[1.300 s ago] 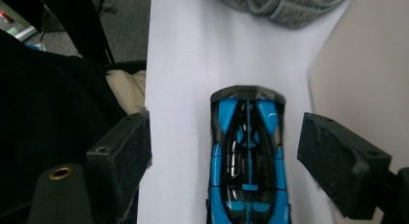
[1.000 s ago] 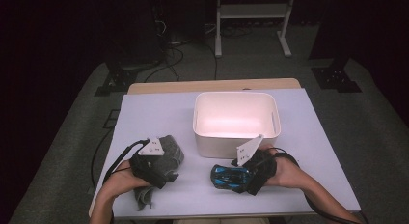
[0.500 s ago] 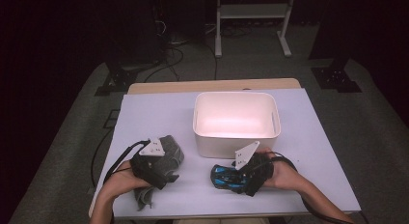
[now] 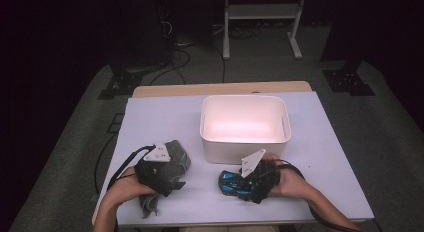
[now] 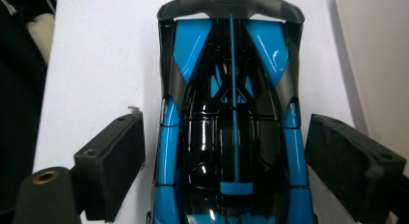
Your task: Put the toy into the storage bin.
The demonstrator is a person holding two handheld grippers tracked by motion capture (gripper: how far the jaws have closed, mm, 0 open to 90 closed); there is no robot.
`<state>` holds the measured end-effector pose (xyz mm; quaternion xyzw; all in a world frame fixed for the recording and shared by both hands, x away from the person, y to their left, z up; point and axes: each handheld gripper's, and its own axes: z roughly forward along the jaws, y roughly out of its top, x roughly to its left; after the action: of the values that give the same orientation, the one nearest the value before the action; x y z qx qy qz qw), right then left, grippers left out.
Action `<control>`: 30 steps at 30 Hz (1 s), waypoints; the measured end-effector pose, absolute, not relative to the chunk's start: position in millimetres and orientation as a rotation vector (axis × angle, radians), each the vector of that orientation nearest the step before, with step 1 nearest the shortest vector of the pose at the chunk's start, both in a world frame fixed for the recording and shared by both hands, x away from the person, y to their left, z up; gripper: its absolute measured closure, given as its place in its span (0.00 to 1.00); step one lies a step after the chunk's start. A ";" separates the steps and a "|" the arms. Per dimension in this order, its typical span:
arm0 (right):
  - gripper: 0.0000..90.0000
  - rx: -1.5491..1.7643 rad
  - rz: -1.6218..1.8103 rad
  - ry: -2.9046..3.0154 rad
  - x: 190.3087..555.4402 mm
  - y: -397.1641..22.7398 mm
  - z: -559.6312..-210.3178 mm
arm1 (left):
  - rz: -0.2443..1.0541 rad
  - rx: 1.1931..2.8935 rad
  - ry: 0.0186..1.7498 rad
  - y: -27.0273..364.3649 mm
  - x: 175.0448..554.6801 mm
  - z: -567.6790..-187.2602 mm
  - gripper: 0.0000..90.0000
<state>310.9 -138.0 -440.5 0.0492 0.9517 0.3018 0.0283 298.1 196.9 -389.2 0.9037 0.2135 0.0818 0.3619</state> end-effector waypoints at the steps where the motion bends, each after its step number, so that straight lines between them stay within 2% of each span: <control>1: 0.15 0.152 0.932 2.941 310.9 -137.6 -441.7 | 0.210 2.329 0.550 197.1 298.2 -389.2 0.03; 11: 0.15 0.160 0.952 2.939 312.1 -139.0 -450.7 | 0.204 2.324 0.551 197.6 297.9 -389.0 0.03; 30: 0.15 0.169 0.851 2.977 313.3 -131.9 -446.4 | 0.195 2.338 0.549 195.7 297.7 -391.0 0.03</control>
<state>313.3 -131.9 -446.4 0.0544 0.9599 0.2744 0.0205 297.7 195.7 -391.0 0.9060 0.2127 0.0756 0.3580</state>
